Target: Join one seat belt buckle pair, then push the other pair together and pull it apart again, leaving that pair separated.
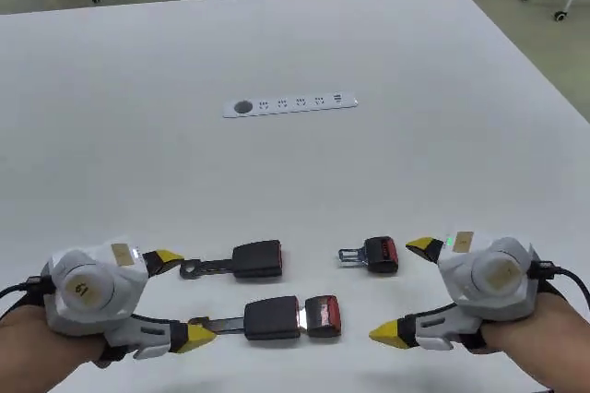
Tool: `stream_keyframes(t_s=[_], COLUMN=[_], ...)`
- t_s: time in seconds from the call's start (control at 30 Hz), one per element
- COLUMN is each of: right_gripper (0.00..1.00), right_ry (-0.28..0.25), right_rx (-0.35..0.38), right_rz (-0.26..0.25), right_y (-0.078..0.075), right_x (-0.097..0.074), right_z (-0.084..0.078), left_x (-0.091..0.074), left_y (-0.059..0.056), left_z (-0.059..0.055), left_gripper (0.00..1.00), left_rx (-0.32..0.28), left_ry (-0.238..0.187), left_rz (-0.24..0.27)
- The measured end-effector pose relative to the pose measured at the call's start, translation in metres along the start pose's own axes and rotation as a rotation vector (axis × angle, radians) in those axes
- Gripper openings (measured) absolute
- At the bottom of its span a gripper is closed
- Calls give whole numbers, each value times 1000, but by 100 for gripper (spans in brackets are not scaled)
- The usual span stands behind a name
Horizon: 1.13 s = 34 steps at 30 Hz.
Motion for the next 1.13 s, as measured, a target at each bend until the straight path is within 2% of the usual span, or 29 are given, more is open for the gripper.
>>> stream_keyframes(t_s=[0.07,0.23,0.3,0.37,0.4,0.43,0.53,0.6,0.7,0.77,0.97,1.13], right_gripper=[83,88,91,98,100,100,100,100,100,100,100,100], right_ry=[2,-22,-22,-32,-50,-44,-52,-52,-27,-31,-46,-41], right_rx=[7,37,58,72,82,85,74,76,94,95,94,77], right_rz=[-10,-41,-48,-58,-64,-60,-75,-80,-98,-102,-101,-113], right_y=[-1,0,1,2,3,4,4,4,3,3,7,7], right_x=[-5,-20,-21,-23,-24,-25,-29,-30,-32,-33,-34,-34], right_z=[-3,-7,-12,-14,-14,-15,-15,-15,-19,-20,-23,-22], left_x=[-4,-7,-6,-8,-8,-10,-15,-15,-18,-21,-23,-25], left_y=[-3,-4,-5,-4,-4,-3,-6,-9,-15,-16,-21,-18], left_z=[-9,-21,-22,-23,-24,-25,-24,-30,-32,-34,-33,-30], left_gripper=[72,82,88,97,98,100,100,100,100,100,100,100], left_rx=[-9,-59,-68,-76,-77,-86,-92,-102,-109,-112,-113,-122], left_ry=[5,0,7,13,13,13,4,5,8,-2,-3,-14], left_rz=[2,25,37,70,72,83,94,84,78,83,88,113])
Point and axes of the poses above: the centre of the closed fingertips' face, and the gripper's own axes: x roughly forward along the fingers, y roughly to its left, z roughly out of its top, the point moved 6 cm from there along -x, roughly backward along the fingers, and after that the axes turned 15 degrees about x, right-handed, at the moved point
